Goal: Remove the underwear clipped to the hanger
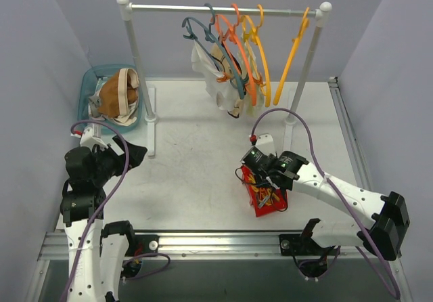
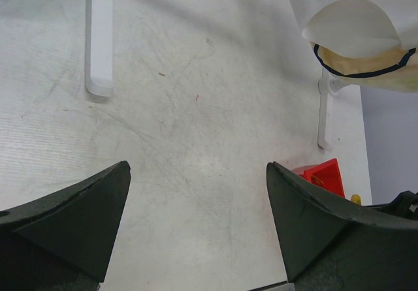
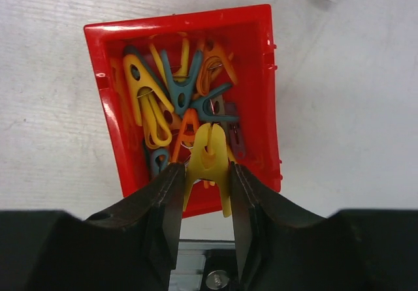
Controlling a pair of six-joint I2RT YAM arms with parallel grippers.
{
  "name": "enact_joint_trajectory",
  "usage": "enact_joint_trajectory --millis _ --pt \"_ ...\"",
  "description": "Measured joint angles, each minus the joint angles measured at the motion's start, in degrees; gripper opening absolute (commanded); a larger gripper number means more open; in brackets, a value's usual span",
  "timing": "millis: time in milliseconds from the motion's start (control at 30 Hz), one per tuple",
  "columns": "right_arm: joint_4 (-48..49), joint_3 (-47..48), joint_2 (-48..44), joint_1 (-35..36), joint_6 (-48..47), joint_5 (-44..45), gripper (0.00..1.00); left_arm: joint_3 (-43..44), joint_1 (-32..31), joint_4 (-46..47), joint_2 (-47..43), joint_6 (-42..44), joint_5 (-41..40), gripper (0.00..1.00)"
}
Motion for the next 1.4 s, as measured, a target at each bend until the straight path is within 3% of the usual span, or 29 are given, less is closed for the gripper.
enact_joint_trajectory --millis 67,100,200,267,567,733,833,967,1167,1400 --pt "-0.2 -0.5 0.0 -0.5 0.4 0.5 0.51 0.0 0.0 0.2 0.8 0.0 0.7 0.94" --pt "-0.2 -0.5 -0.1 -0.7 0.6 0.6 0.73 0.0 0.0 0.2 1.1 0.0 1.0 0.94" --pt "0.1 -0.6 -0.5 -1.5 0.7 1.1 0.95 0.0 0.0 0.3 1.8 0.0 1.8 0.94" --pt "0.4 -0.6 -1.6 -1.9 0.4 1.2 1.0 0.0 0.0 0.5 2.2 0.1 2.5 0.94" --pt "2.4 5.8 -12.5 -4.0 -4.7 -0.9 0.97 0.1 -1.5 2.4 4.1 0.4 4.6 0.94" --pt "6.0 16.1 -16.6 -4.0 -11.9 -4.0 0.86 0.2 -2.1 2.6 4.9 0.7 5.7 0.94" --pt "7.1 25.3 -14.0 -4.0 -16.1 -4.0 0.76 0.4 -2.3 2.7 5.2 0.8 6.0 0.94" --pt "9.2 36.6 -6.4 -4.5 -22.1 -2.0 0.56 1.0 -2.6 2.8 5.6 1.1 6.3 0.94" --pt "12.0 47.9 6.2 -8.6 -28.6 0.2 0.48 1.0 -2.7 2.8 5.2 1.3 6.6 0.94" --pt "13.7 52.8 13.8 -15.2 -31.2 -1.1 0.48 1.0 -3.0 2.8 4.1 1.5 6.8 0.94"
